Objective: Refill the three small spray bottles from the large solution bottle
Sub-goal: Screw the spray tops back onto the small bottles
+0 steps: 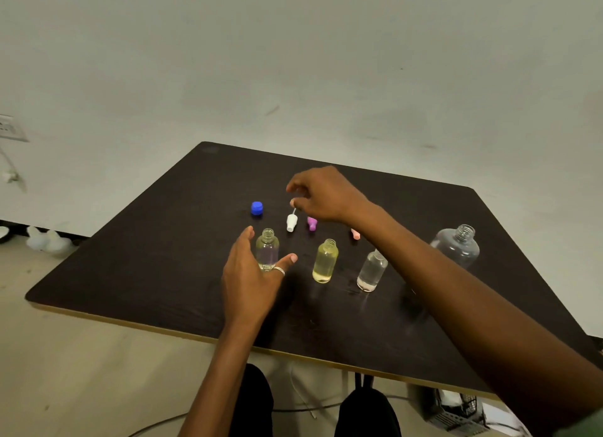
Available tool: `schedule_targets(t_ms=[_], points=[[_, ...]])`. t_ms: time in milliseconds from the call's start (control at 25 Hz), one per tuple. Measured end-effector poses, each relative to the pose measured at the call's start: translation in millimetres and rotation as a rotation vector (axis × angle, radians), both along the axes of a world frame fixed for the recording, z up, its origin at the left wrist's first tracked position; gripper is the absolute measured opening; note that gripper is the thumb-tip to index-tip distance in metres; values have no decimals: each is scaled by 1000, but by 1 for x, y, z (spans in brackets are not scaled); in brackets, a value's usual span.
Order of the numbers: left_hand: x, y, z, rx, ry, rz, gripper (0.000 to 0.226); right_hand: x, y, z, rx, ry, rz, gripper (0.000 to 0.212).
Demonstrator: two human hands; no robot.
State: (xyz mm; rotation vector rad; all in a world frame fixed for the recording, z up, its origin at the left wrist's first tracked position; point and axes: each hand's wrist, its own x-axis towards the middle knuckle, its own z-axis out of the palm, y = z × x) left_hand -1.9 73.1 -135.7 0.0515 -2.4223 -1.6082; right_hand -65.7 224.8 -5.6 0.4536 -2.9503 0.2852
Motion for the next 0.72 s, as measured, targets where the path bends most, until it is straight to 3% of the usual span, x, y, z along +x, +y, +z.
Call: schedule_targets(t_ms=[240,440,720], points=[[-13,0,-12,54,-4,-12,92,-56,-6,-39,268,-263,-68,51],[-15,-1,-17,112,10,7,83,-73,-4,-54,268,-371,-85,61],[-12,-2,-22,110,74,33,69,-79,-9,-59,296,-370,-43,45]])
